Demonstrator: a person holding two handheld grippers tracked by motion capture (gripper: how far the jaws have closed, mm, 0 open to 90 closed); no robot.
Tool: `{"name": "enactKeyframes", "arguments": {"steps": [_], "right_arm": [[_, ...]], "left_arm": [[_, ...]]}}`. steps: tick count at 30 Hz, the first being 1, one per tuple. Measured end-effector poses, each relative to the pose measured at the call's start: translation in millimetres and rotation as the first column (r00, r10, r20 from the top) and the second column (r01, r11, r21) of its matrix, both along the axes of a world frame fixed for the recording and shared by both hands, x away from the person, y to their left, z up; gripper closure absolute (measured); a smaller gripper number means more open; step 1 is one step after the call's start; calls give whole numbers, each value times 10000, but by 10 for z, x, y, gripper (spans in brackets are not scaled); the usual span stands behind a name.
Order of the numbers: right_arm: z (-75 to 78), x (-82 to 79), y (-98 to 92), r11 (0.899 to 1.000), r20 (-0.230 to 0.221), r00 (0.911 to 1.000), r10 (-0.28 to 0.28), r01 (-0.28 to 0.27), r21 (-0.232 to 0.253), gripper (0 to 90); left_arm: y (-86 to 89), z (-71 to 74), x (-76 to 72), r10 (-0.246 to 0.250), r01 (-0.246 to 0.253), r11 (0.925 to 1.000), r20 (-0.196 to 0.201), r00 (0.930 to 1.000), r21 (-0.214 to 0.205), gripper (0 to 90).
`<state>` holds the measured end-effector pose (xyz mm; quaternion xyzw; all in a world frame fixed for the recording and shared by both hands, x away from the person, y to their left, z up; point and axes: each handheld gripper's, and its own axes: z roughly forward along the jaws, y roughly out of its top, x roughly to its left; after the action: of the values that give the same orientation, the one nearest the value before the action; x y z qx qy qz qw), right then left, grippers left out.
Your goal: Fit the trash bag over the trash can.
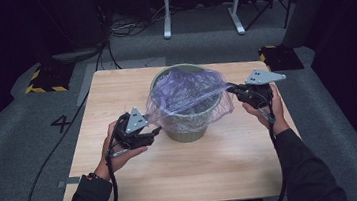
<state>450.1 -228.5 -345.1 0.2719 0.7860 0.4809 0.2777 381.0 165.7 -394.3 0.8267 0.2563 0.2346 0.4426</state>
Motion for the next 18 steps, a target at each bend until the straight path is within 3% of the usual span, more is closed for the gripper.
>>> {"name": "enactKeyframes", "arguments": {"steps": [2,4,6,8,10,11,13,14,18], "right_arm": [[18,-23,-5,10000,125,9999,7,-7,2,898],[58,-41,-18,10000,209,9998,46,-47,74,897],[92,-49,-26,9999,329,9994,52,-55,117,896],[129,-56,-26,9997,368,9992,141,-149,195,894],[160,-60,-13,9998,451,9988,164,-169,117,890],[175,-61,-5,9998,486,9987,166,-170,88,888],[196,-57,13,9998,504,9986,165,-168,50,881],[202,-52,21,9999,500,9986,164,-165,18,878],[222,-2,54,9999,465,9989,94,-88,-133,873]], "left_arm": [[63,55,-72,-280,288,9978,147,9995,-596,206],[115,124,-128,-557,575,9936,212,9982,-968,146],[165,214,-176,-443,517,9904,594,9973,-1285,155],[193,308,-172,-183,280,9902,717,9973,-1371,161],[232,380,-145,-176,307,9840,756,9970,-1753,163],[237,402,-125,-49,172,9849,715,9974,-1724,166],[219,424,-90,258,-143,9925,938,9953,-1211,178],[208,422,-61,217,-108,9944,1036,9944,-1048,194],[187,396,95,122,-80,9987,824,9965,-507,305]]}}
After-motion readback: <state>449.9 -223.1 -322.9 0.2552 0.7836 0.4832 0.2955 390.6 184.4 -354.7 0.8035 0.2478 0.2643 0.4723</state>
